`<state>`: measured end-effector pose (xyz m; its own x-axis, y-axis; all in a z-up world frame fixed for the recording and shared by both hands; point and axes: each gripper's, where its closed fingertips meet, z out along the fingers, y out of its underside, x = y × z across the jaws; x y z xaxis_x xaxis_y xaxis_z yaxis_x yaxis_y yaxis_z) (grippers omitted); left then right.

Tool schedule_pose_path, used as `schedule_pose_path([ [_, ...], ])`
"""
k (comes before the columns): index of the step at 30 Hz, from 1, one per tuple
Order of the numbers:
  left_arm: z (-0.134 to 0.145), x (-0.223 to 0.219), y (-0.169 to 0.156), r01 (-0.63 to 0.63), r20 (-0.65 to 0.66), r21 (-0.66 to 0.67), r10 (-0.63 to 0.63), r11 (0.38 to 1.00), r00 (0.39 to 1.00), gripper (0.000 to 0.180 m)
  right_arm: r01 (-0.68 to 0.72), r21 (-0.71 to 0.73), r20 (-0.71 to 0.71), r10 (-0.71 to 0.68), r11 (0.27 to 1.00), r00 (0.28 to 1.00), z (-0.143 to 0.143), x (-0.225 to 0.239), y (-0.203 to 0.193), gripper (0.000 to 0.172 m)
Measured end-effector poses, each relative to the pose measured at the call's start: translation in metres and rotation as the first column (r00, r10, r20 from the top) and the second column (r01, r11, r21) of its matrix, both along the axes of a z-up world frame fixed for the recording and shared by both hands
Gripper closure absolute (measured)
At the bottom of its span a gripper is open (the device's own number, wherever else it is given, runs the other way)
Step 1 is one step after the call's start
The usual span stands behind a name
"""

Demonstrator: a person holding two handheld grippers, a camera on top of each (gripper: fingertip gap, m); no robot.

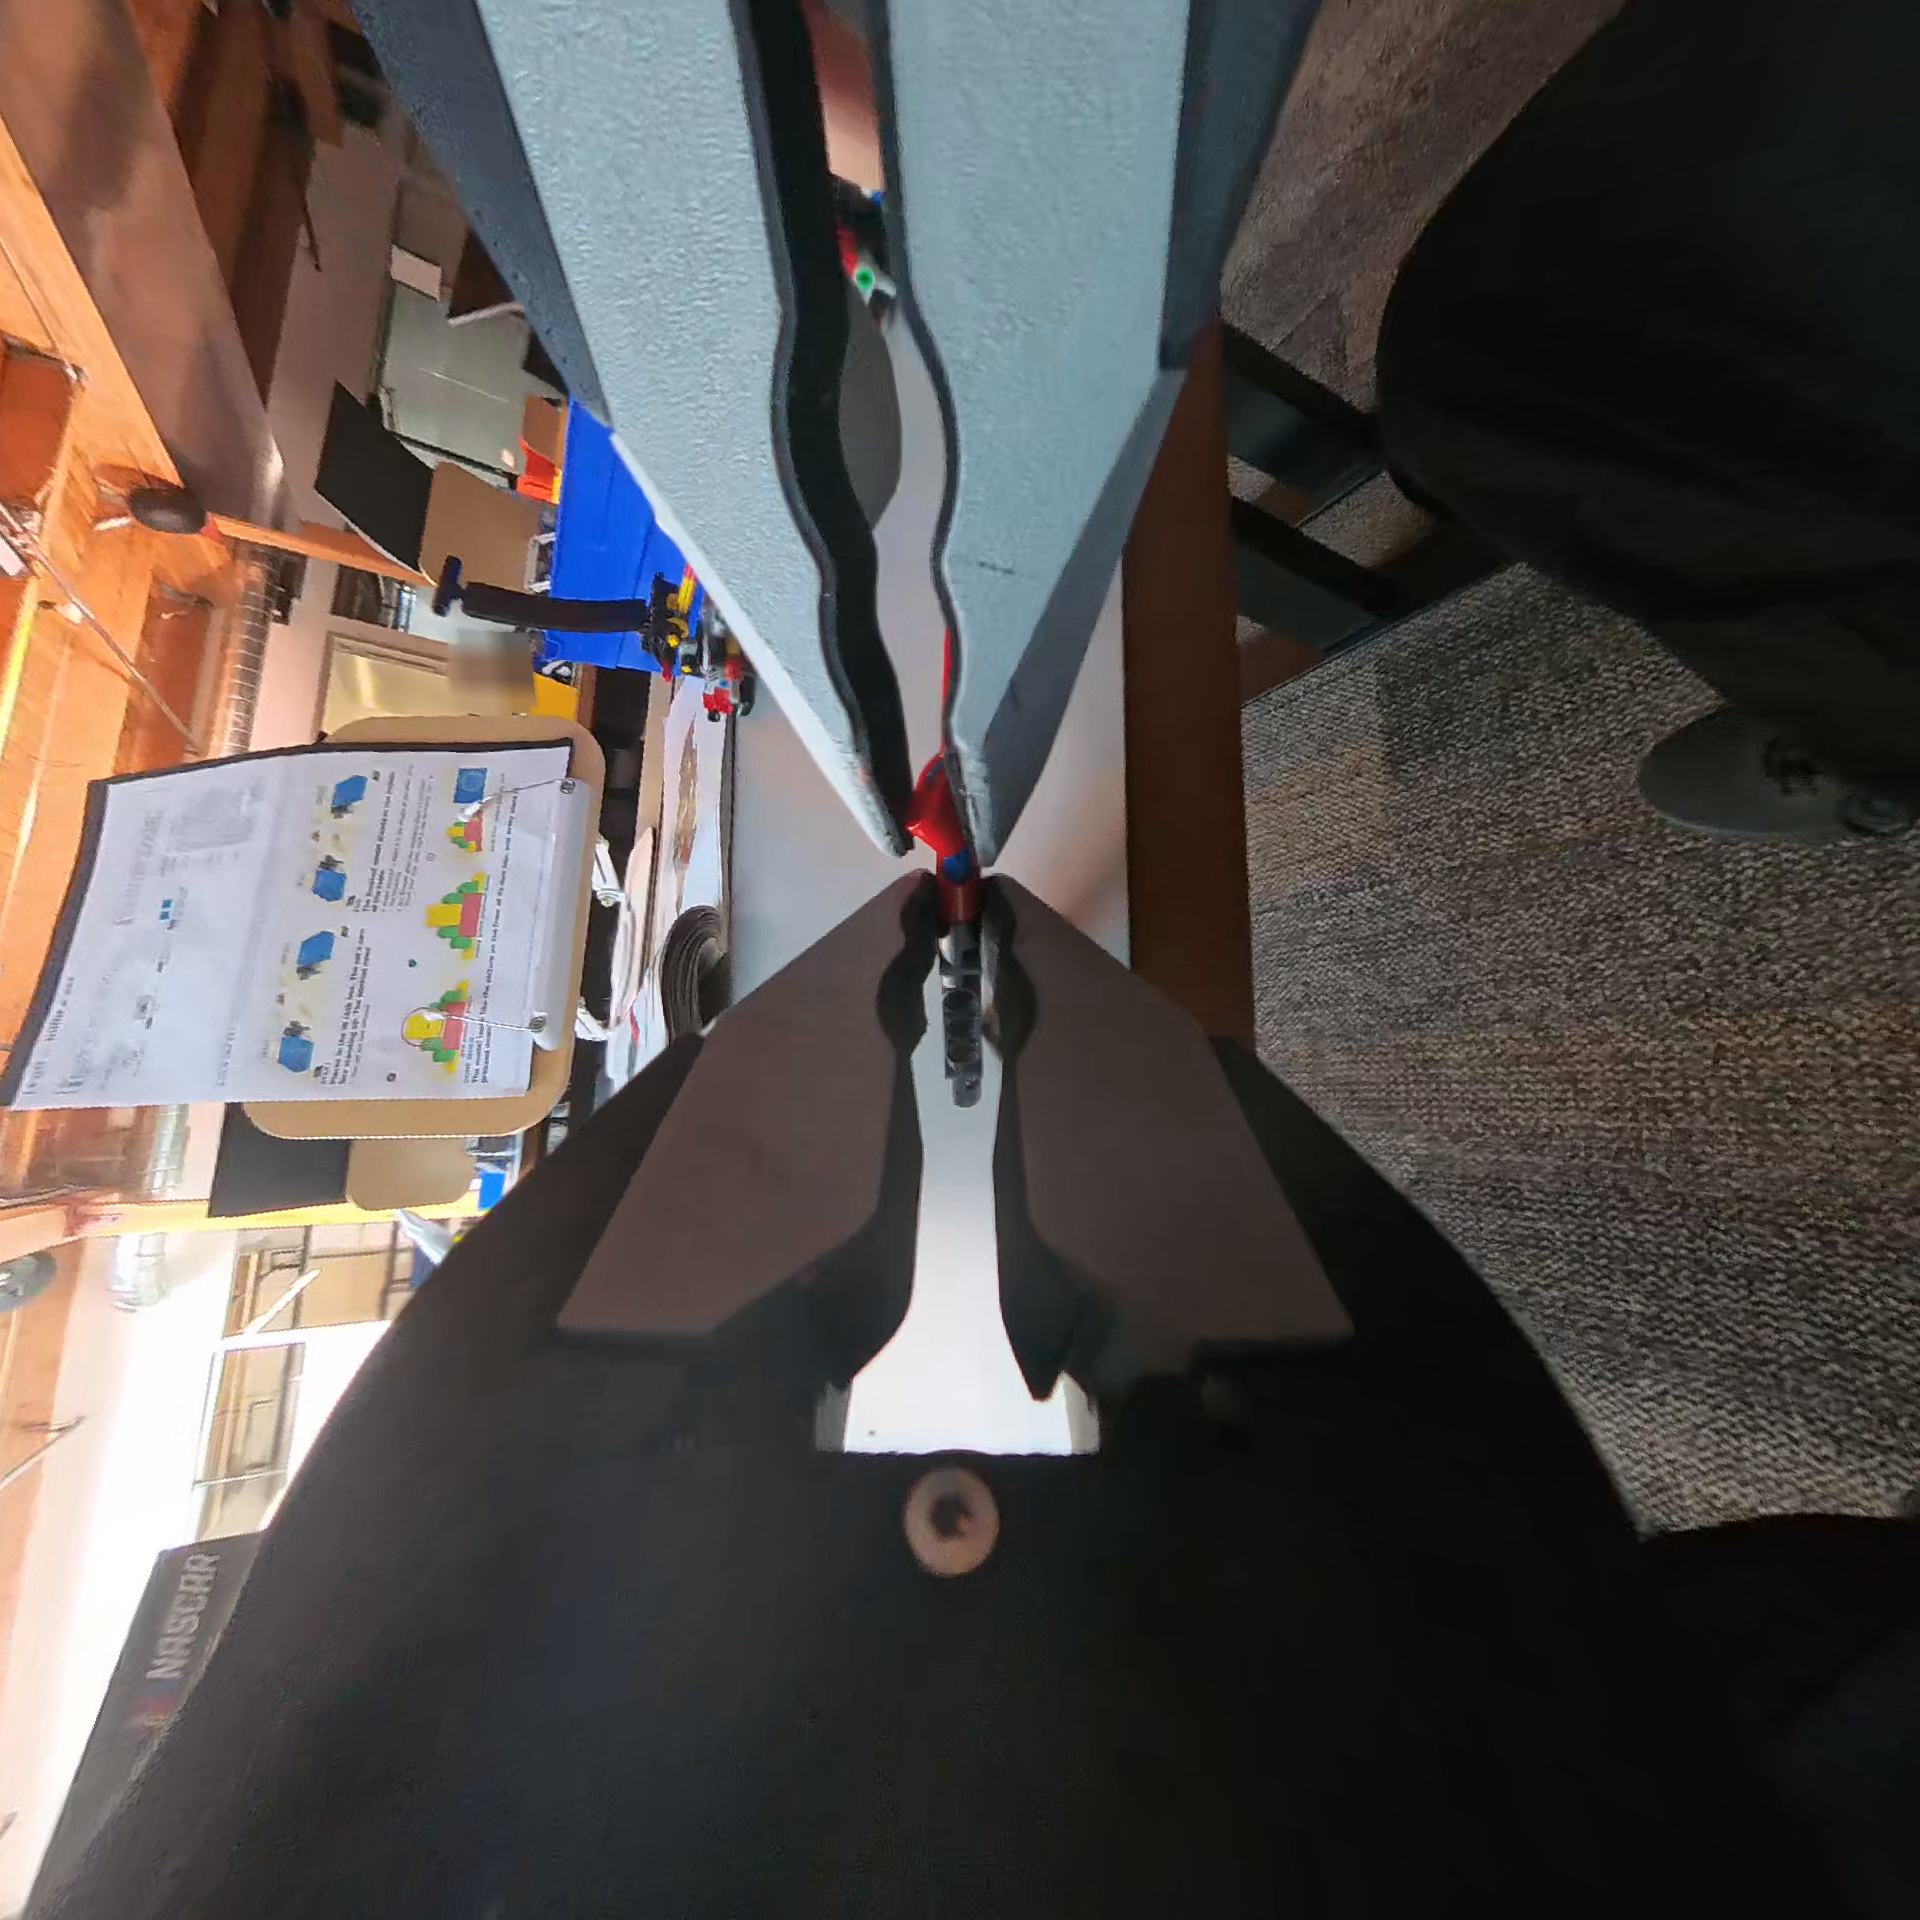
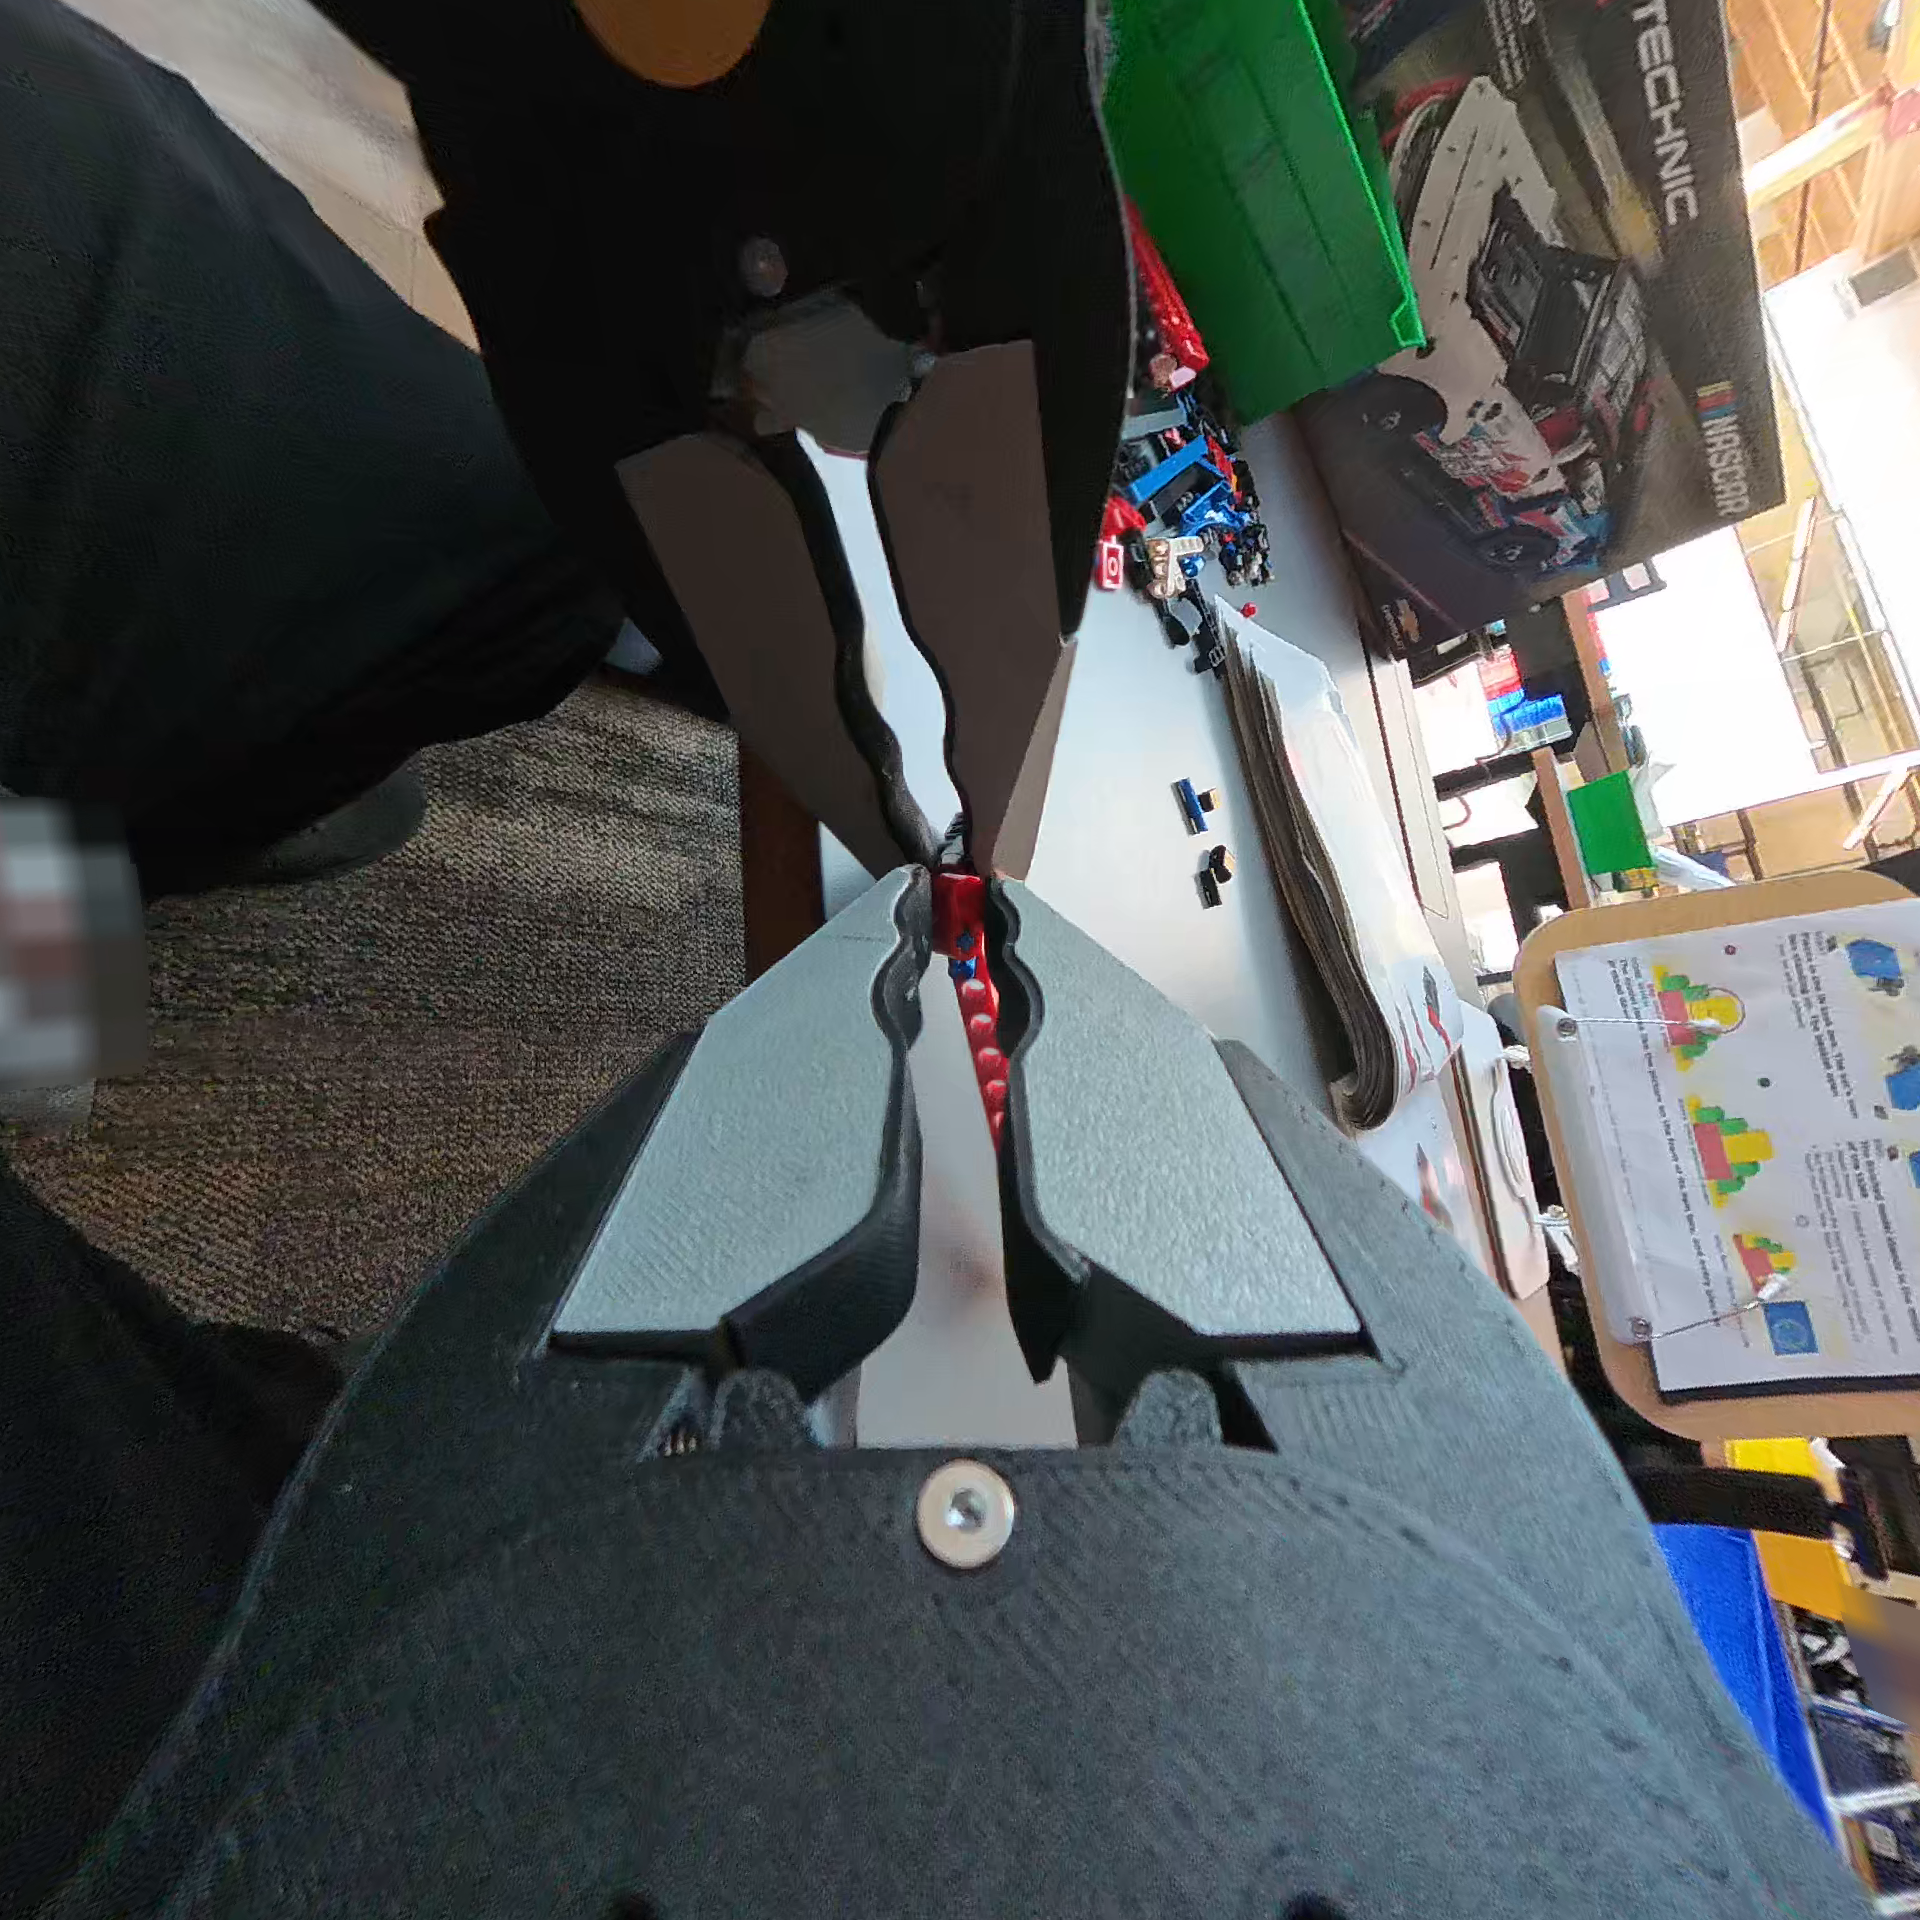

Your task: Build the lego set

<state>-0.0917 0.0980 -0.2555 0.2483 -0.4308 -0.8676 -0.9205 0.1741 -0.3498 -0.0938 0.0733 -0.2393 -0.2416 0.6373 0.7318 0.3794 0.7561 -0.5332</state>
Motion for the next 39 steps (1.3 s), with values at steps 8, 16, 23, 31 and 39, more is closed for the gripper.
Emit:
schedule_pose_path([
  [8,0.012,-0.041,0.027,-0.104,-0.01,0.037,0.104,0.994,0.995,0.175,0.072,0.143,-0.024,-0.069,0.987,0.997,0.006,-0.002,0.037,0.164],
  [16,-0.002,-0.04,0.025,-0.125,-0.016,-0.008,0.125,0.992,0.992,0.175,0.1,0.225,0.112,-0.128,0.969,0.985,-0.034,0.008,0.044,0.164],
  [23,-0.001,-0.041,0.029,-0.145,0.035,-0.019,0.145,0.989,0.989,0.175,0.166,-0.009,0.113,-0.164,0.986,0.98,-0.034,0.011,0.056,0.163],
  [31,-0.001,-0.046,0.028,-0.173,0.044,-0.042,0.175,0.984,0.984,0.174,0.22,-0.253,0.106,-0.199,0.942,0.974,-0.027,0.016,0.063,0.156],
  [39,0.016,-0.036,0.02,-0.148,0.035,0.027,0.147,0.989,0.989,0.175,0.171,-0.242,0.026,-0.17,0.955,0.985,0.007,0.011,0.056,0.148],
])
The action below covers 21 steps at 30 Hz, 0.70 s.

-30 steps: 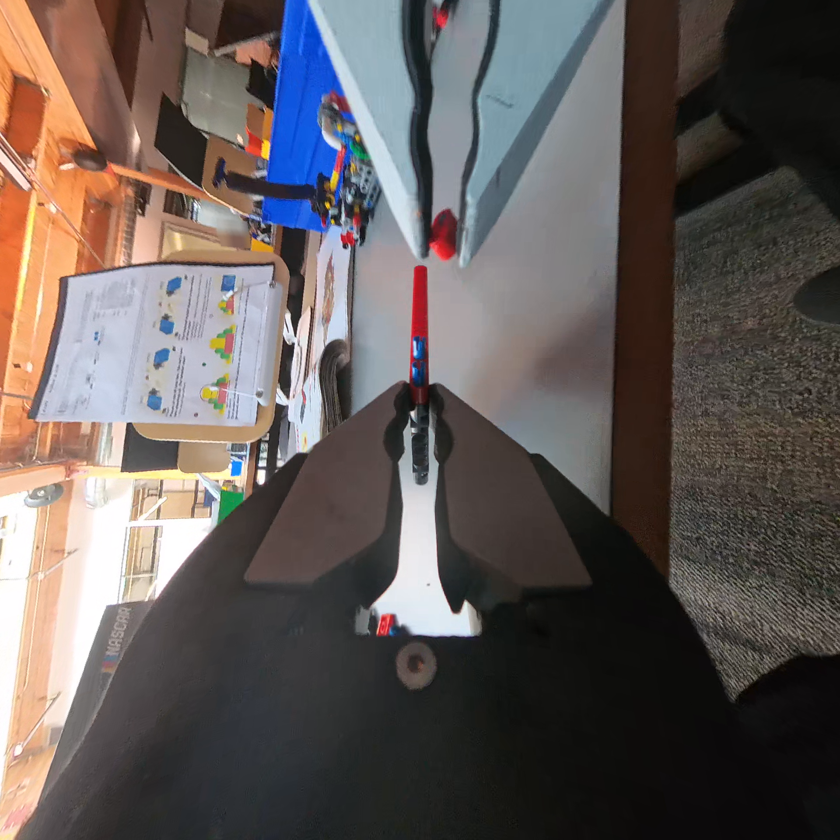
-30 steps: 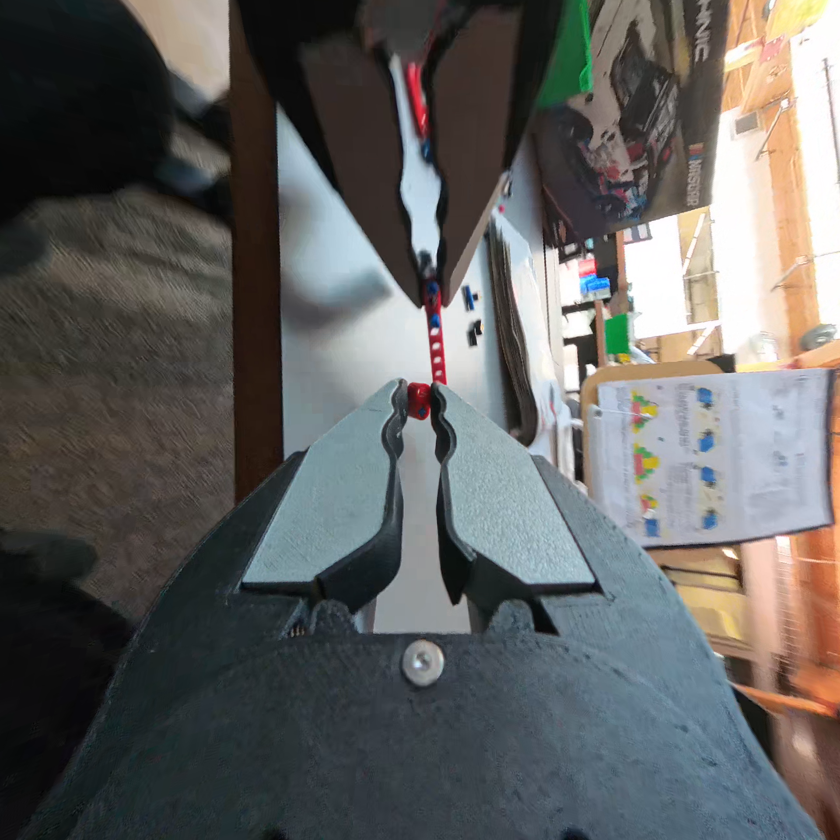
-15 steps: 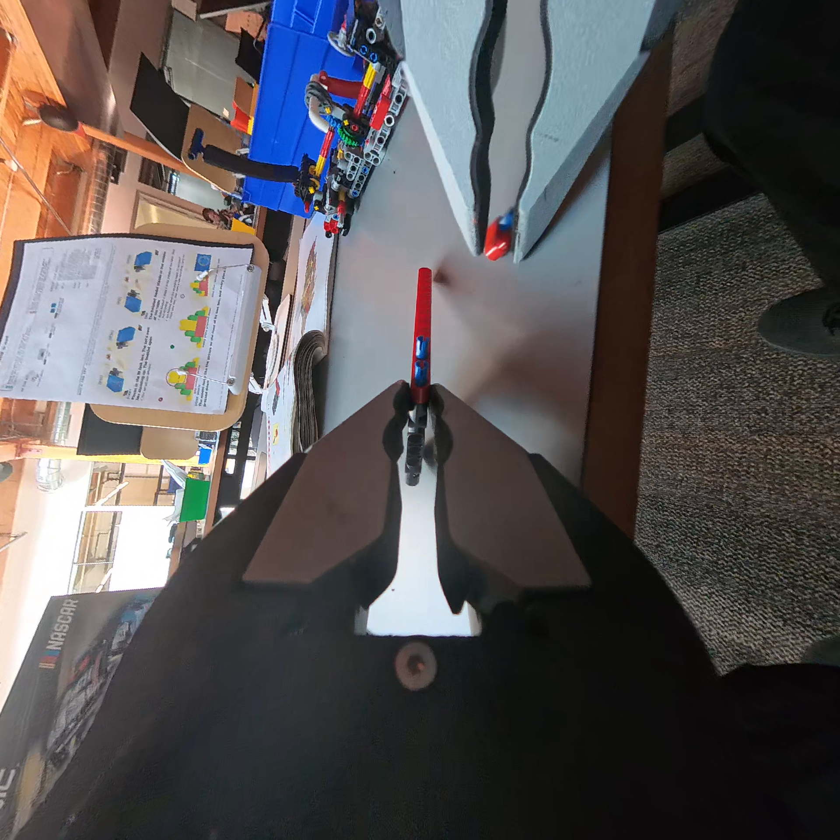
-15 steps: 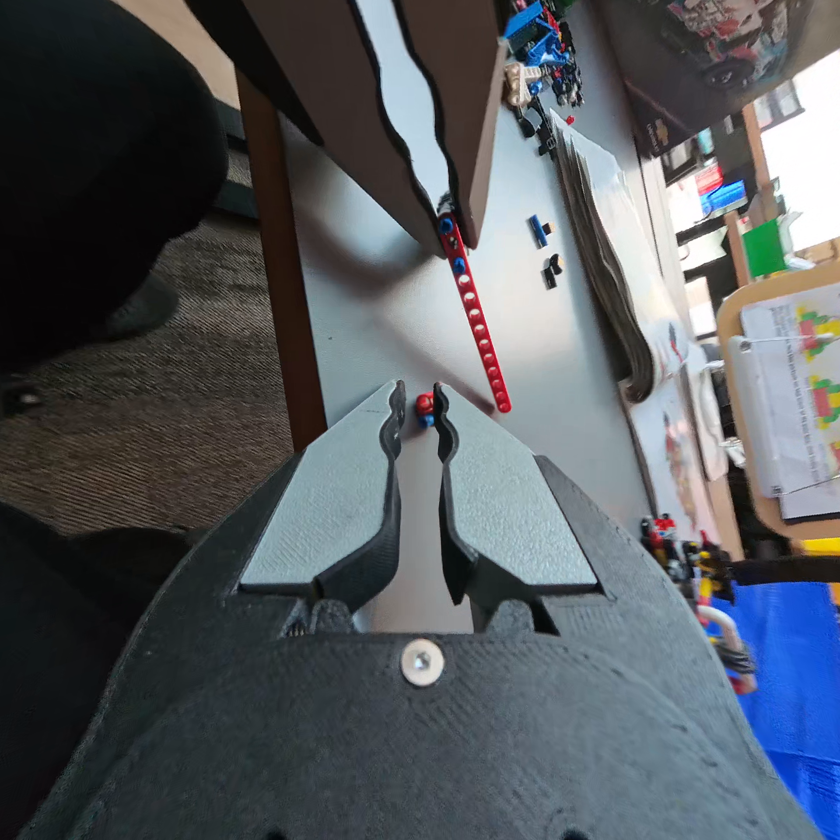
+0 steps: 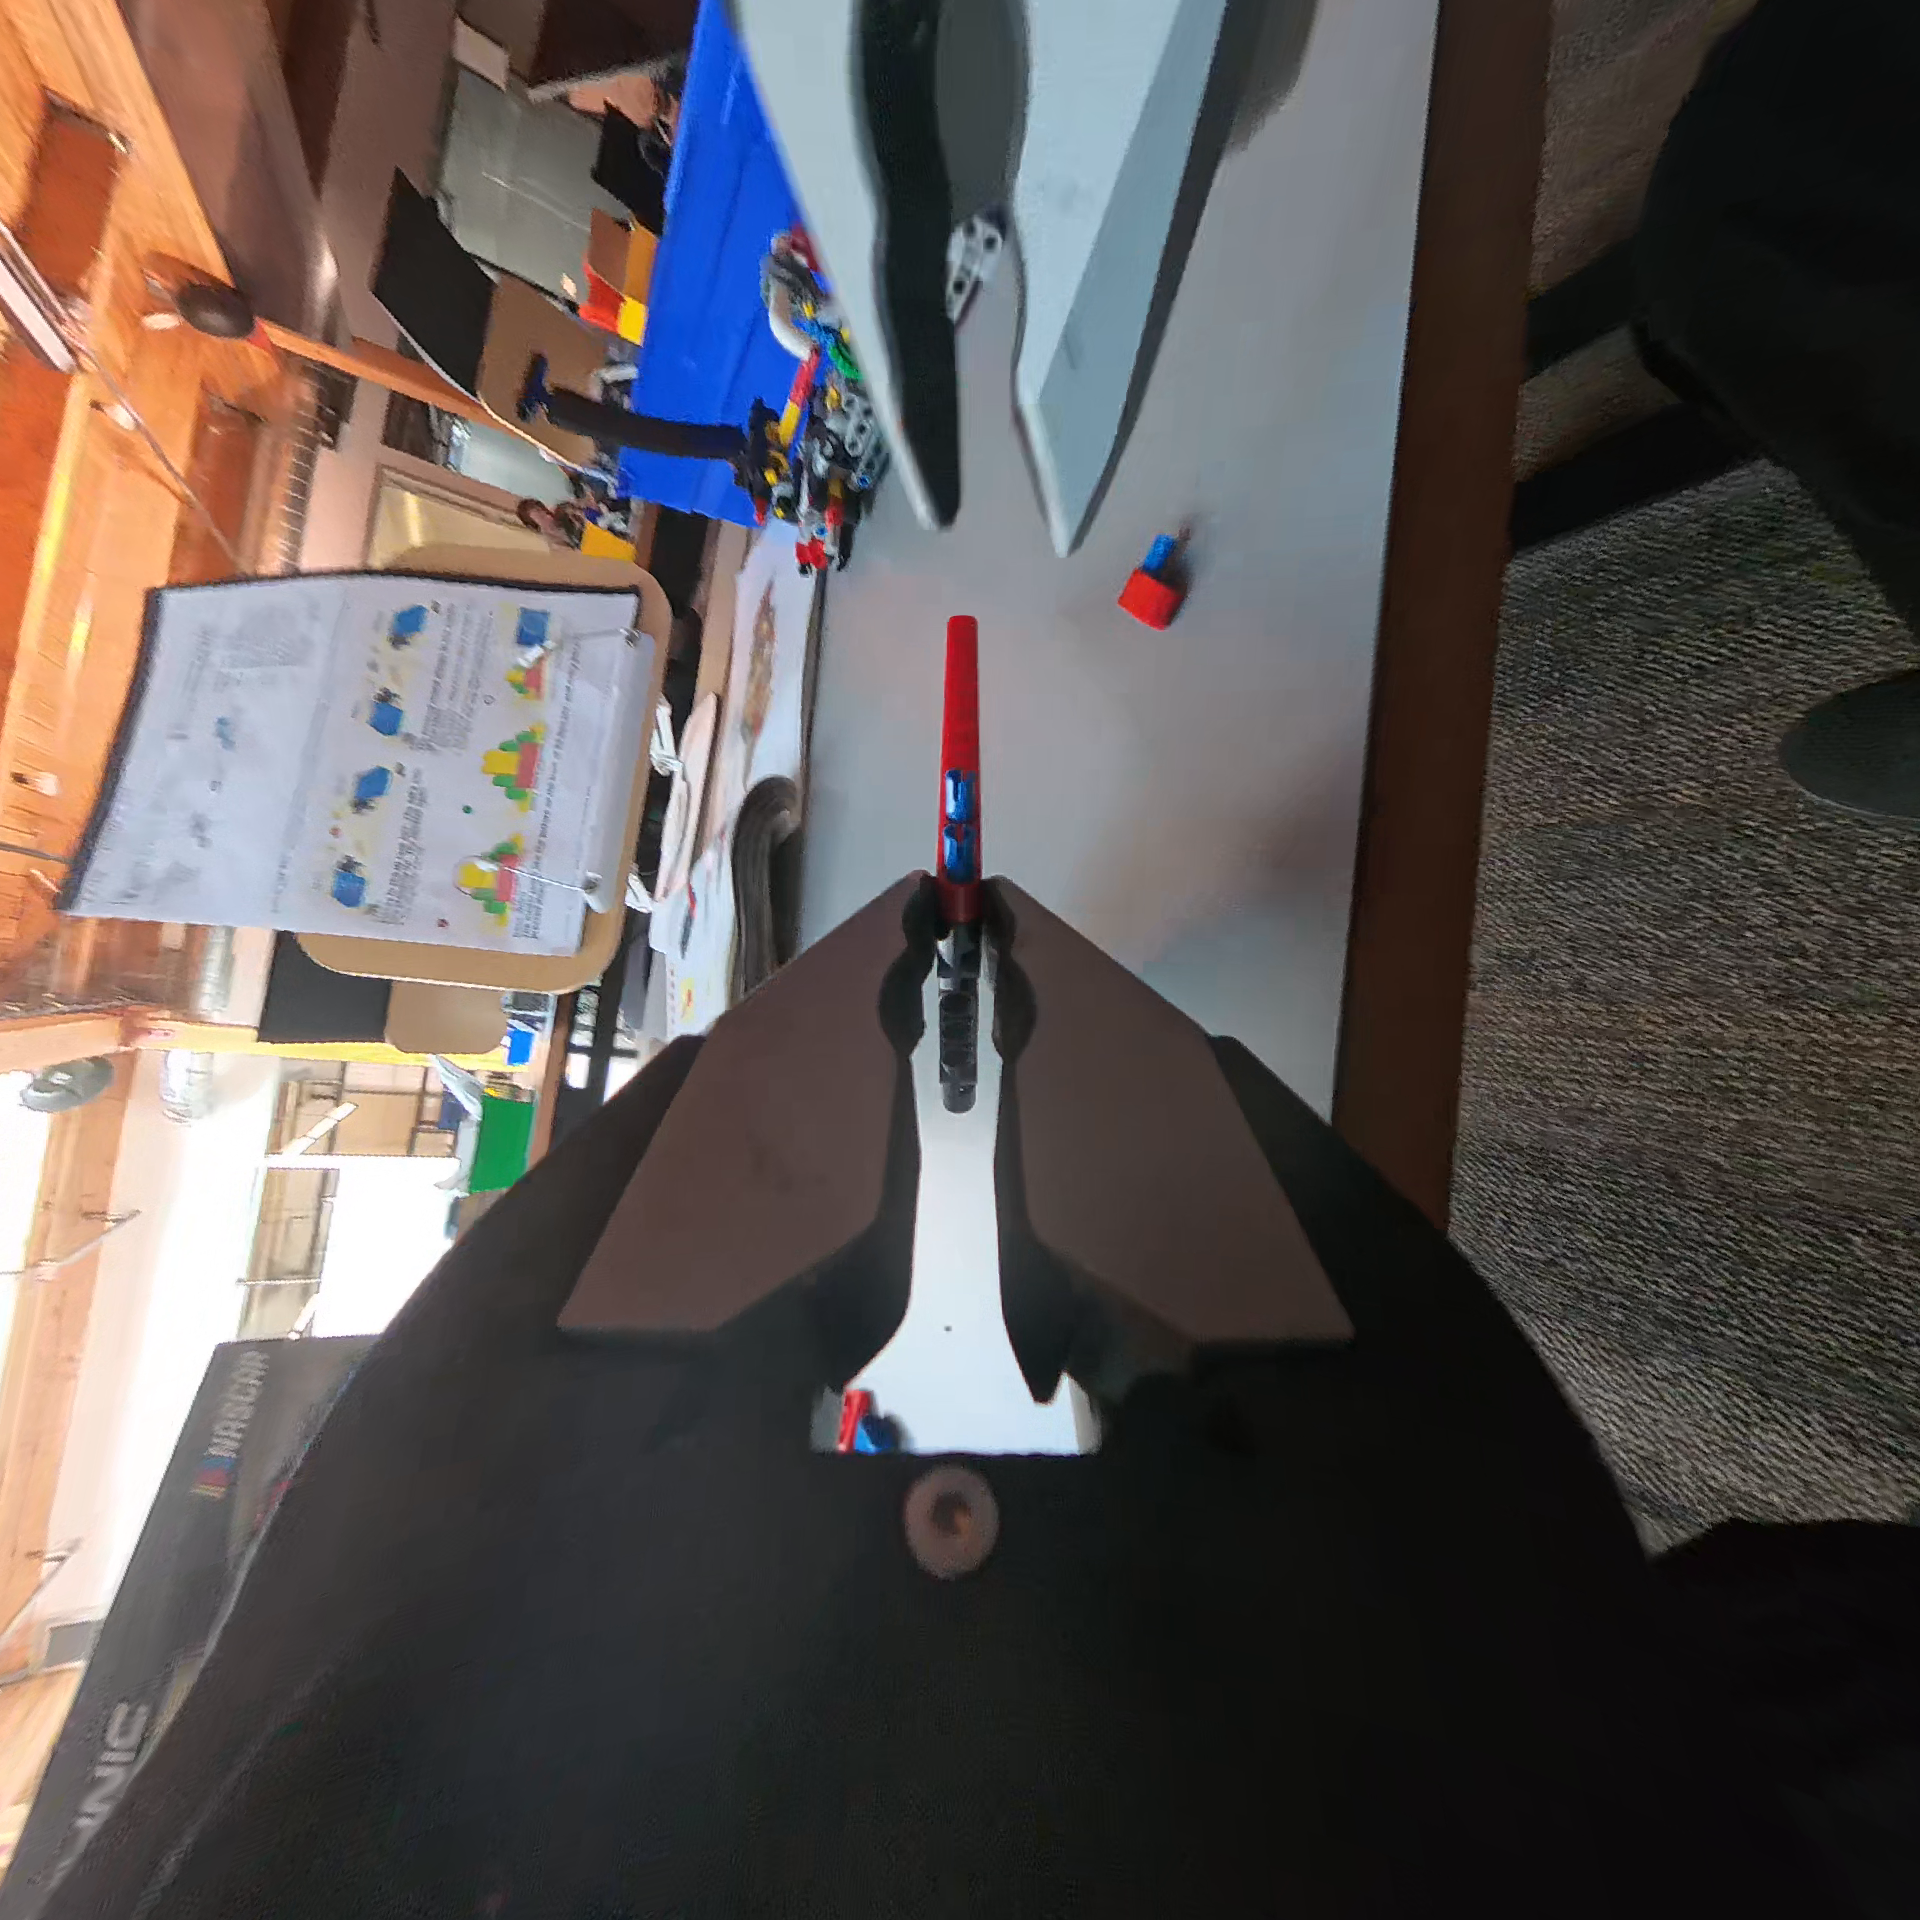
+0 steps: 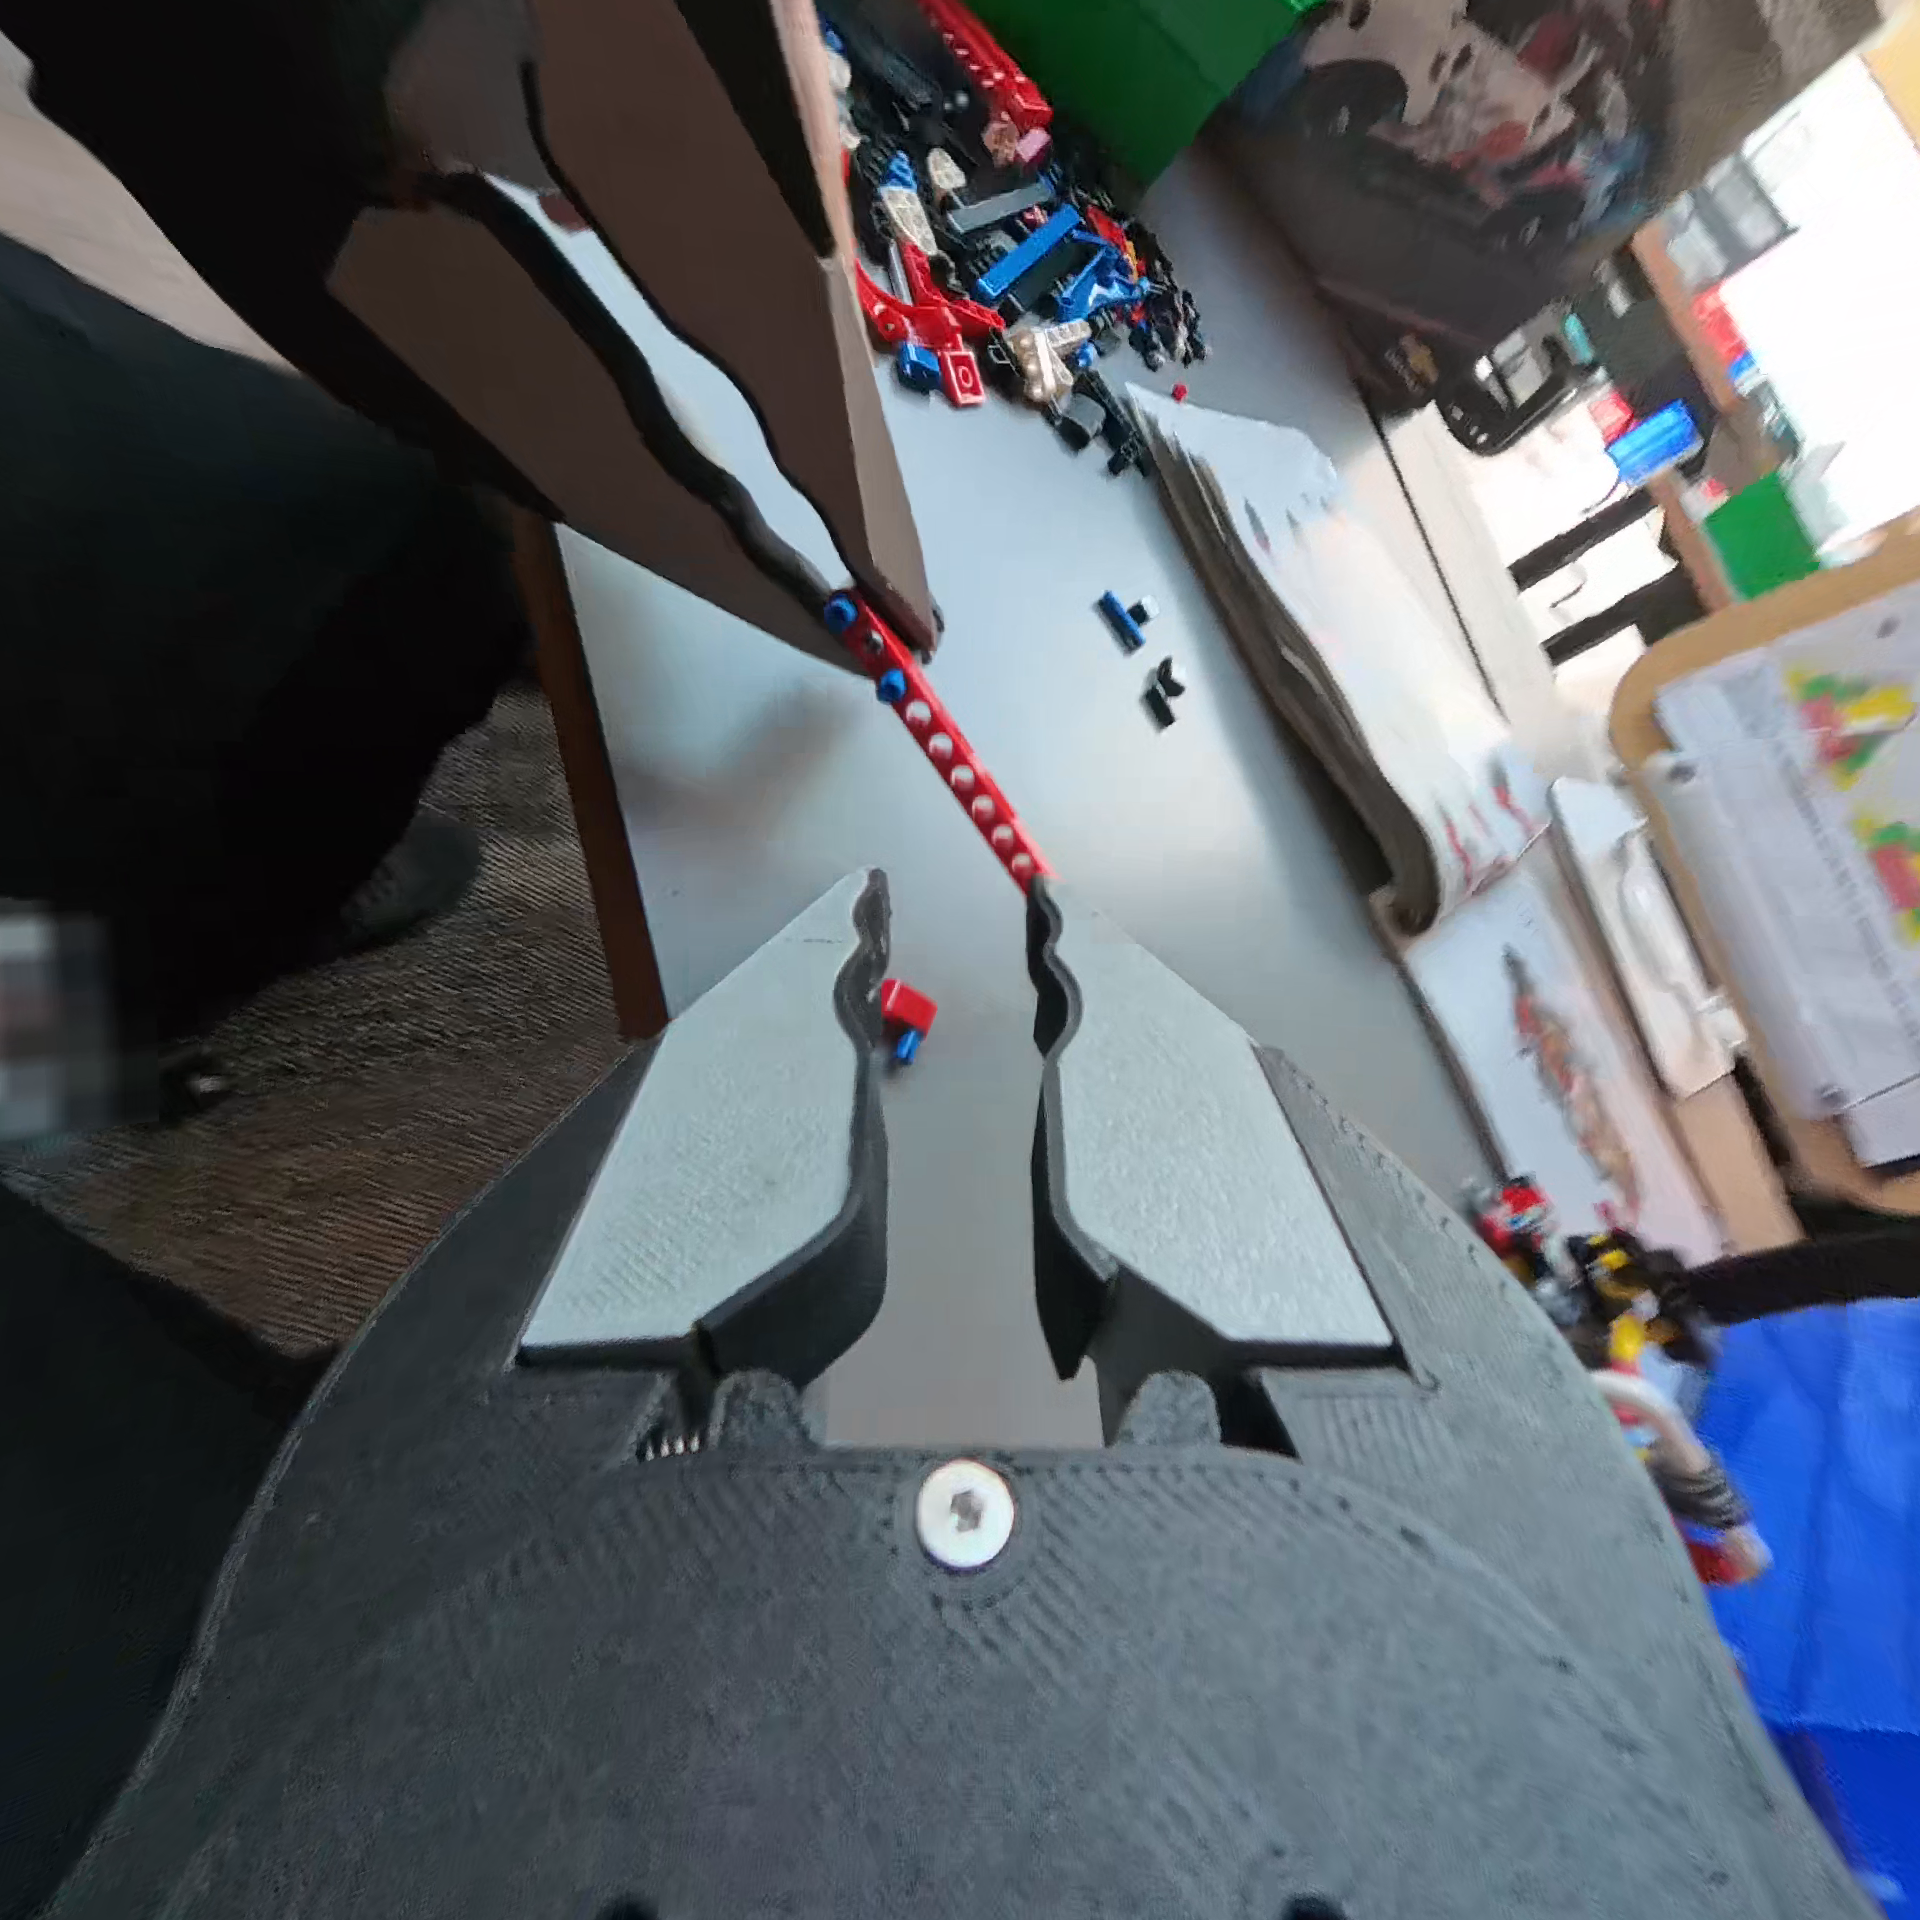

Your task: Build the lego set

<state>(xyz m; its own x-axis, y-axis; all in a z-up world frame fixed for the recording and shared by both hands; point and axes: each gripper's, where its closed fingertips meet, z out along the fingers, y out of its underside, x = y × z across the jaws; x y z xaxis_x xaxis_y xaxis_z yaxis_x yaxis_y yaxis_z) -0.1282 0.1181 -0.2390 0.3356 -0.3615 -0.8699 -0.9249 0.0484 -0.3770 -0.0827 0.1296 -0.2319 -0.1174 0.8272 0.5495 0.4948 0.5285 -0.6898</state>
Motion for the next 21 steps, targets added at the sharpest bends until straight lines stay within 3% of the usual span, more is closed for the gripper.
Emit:
schedule_pose_path([
  [3,0.003,0.01,-0.004,0.035,-0.02,0.011,-0.035,0.999,0.999,0.176,-0.033,0.245,0.054,0.021,0.969,0.998,0.001,-0.018,-0.001,0.143],
  [5,0.003,0.014,-0.007,0.041,-0.017,0.002,-0.041,0.999,0.999,0.175,-0.09,0.386,0.095,0.058,0.918,0.994,-0.002,-0.028,-0.007,0.161],
  [7,0.006,0.016,-0.011,0.047,0.012,-0.004,-0.047,0.999,0.999,0.176,-0.125,0.459,0.115,0.081,0.88,0.99,-0.005,-0.032,-0.013,0.167],
  [13,0.011,0.014,-0.02,0.082,0.16,-0.009,-0.08,0.997,0.984,0.167,-0.15,0.355,0.036,0.146,0.923,0.989,-0.001,-0.027,-0.021,0.167],
  [18,0.013,0.02,-0.018,0.116,0.176,-0.009,-0.113,0.993,0.978,0.165,-0.179,0.293,0.002,0.186,0.939,0.983,0.002,-0.026,-0.027,0.166],
  [21,0.012,0.024,-0.021,0.158,0.175,-0.016,-0.153,0.987,0.972,0.174,-0.182,0.275,0.006,0.187,0.944,0.982,0.0,-0.024,-0.026,0.165],
])
